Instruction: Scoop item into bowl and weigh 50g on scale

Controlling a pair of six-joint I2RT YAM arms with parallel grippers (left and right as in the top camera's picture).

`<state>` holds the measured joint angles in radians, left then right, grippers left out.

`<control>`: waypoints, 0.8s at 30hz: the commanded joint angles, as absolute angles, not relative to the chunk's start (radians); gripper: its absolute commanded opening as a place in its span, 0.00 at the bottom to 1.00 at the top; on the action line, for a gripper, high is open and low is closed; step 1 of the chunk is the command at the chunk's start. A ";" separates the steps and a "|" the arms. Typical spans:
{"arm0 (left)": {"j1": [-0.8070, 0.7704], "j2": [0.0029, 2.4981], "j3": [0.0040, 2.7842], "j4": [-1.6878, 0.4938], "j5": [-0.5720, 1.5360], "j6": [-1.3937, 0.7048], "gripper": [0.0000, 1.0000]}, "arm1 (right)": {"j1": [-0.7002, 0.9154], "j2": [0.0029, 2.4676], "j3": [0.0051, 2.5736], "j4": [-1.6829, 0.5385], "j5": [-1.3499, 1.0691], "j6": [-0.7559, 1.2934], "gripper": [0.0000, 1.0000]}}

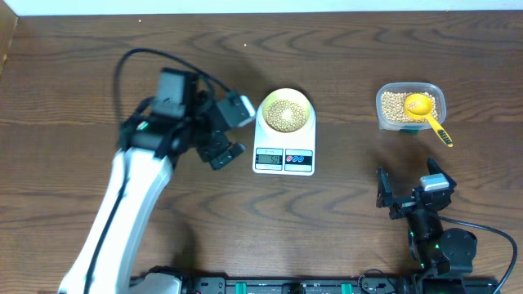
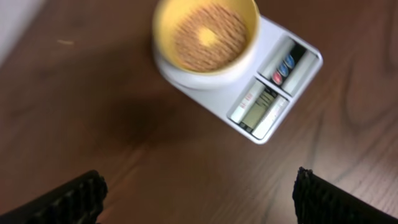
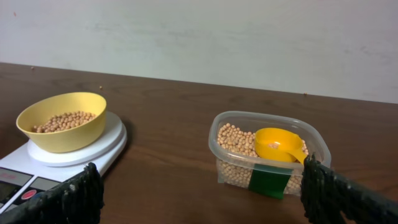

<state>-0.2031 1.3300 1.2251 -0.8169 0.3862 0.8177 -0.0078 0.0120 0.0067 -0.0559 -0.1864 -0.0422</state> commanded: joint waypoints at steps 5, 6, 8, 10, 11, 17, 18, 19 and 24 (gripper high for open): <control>-0.109 1.042 1.225 -0.804 0.442 0.425 0.97 | -0.001 0.005 0.006 -0.061 -0.178 -0.058 0.99; -0.104 1.013 1.217 -0.794 0.459 0.396 0.98 | -0.001 0.005 0.006 -0.061 -0.178 -0.058 0.99; -0.104 0.963 1.181 -0.762 0.471 0.336 0.98 | -0.001 0.005 0.006 -0.061 -0.178 -0.058 0.99; -0.104 0.896 1.098 -0.690 0.472 0.288 0.98 | -0.001 0.005 0.006 -0.061 -0.178 -0.058 0.99; -0.104 0.860 1.045 -0.642 0.472 0.284 0.98 | -0.001 0.005 0.006 -0.061 -0.178 -0.058 0.99; -0.104 0.638 0.677 -0.263 0.472 0.278 0.98 | -0.001 0.005 0.006 -0.061 -0.178 -0.058 0.99; -0.104 0.595 0.608 -0.181 0.471 0.267 0.98 | -0.001 0.005 0.006 -0.061 -0.178 -0.058 0.99; -0.104 0.554 0.541 -0.100 0.471 0.259 0.98 | -0.001 0.005 0.006 -0.061 -0.178 -0.058 0.99; -0.101 0.414 0.289 0.216 0.470 0.259 0.98 | -0.001 0.005 0.006 -0.061 -0.178 -0.058 0.99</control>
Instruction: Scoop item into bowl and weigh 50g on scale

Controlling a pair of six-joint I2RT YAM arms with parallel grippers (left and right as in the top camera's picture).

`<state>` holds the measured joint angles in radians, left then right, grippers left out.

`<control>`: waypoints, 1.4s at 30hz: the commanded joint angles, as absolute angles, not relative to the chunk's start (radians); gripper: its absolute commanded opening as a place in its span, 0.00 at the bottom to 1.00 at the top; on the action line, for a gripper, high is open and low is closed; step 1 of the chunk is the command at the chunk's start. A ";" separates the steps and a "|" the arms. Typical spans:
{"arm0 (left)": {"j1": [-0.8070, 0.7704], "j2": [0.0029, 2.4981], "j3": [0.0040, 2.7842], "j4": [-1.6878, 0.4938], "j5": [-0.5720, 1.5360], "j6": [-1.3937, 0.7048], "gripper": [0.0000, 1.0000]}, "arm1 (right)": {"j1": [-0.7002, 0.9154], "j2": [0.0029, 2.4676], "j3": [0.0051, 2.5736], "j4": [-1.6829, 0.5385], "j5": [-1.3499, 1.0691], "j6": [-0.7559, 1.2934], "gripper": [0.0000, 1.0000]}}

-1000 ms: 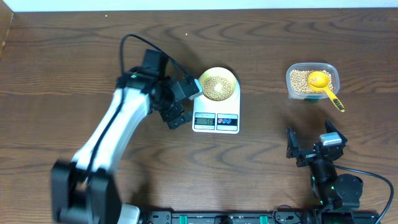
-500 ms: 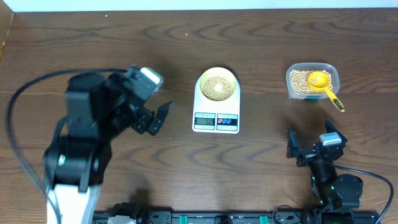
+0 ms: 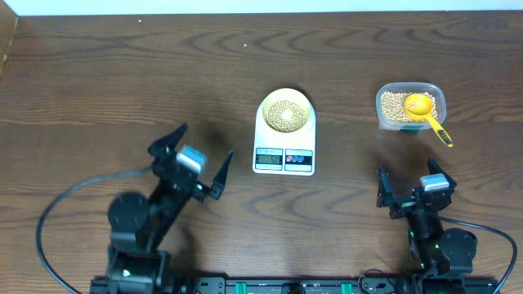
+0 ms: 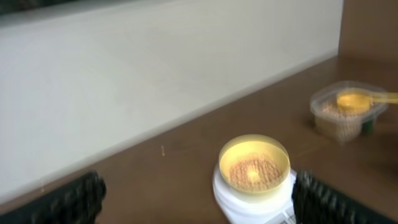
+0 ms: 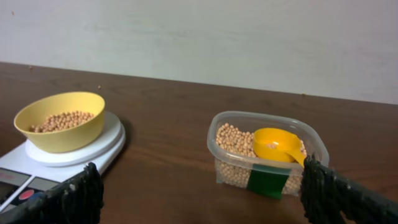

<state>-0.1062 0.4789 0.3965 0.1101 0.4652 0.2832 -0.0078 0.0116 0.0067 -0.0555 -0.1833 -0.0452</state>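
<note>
A yellow bowl of beans sits on the white scale at the table's middle; the scale's display is lit but unreadable. The clear tub of beans at the right holds the yellow scoop, its handle over the rim. My left gripper is open and empty near the front, left of the scale. My right gripper is open and empty at the front right, below the tub. The bowl shows blurred in the left wrist view, the tub and bowl in the right wrist view.
A light wall backs the dark wooden table. The arm bases and a rail run along the front edge. A cable loops at the front left.
My left arm has drawn back from beside the scale to the front left, its camera now level toward the wall. The right arm, bowl, tub and scoop have not moved.
</note>
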 commanded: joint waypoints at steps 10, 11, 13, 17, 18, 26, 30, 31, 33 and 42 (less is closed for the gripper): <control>-0.100 0.193 0.062 0.431 0.332 0.128 0.98 | -0.001 0.005 0.006 -0.061 -0.178 -0.058 0.99; -0.094 0.159 0.050 0.427 0.319 0.128 0.98 | -0.001 0.005 0.006 -0.061 -0.178 -0.058 0.99; -0.078 0.114 0.031 0.424 0.310 0.127 0.98 | -0.001 0.005 0.006 -0.061 -0.178 -0.058 0.99; -0.033 0.010 0.004 0.364 0.294 0.100 0.98 | -0.001 0.005 0.006 -0.061 -0.178 -0.058 0.99; -0.021 -0.002 0.004 0.346 0.294 0.091 0.98 | -0.001 0.005 0.006 -0.061 -0.178 -0.058 0.99; 0.015 0.001 0.004 0.179 0.216 0.075 0.98 | -0.001 0.005 0.006 -0.061 -0.178 -0.058 0.99; 0.016 0.001 0.004 0.028 0.212 0.077 0.98 | -0.001 0.005 0.006 -0.061 -0.178 -0.058 0.99; 0.016 0.001 0.004 -0.010 0.212 0.077 0.98 | -0.001 0.005 0.006 -0.061 -0.178 -0.058 0.99; 0.016 0.001 0.004 -0.056 0.208 0.077 0.98 | -0.001 0.005 0.006 -0.061 -0.178 -0.058 0.99; 0.015 0.004 0.004 -0.055 0.190 0.077 0.98 | -0.001 0.005 0.006 -0.061 -0.178 -0.058 0.99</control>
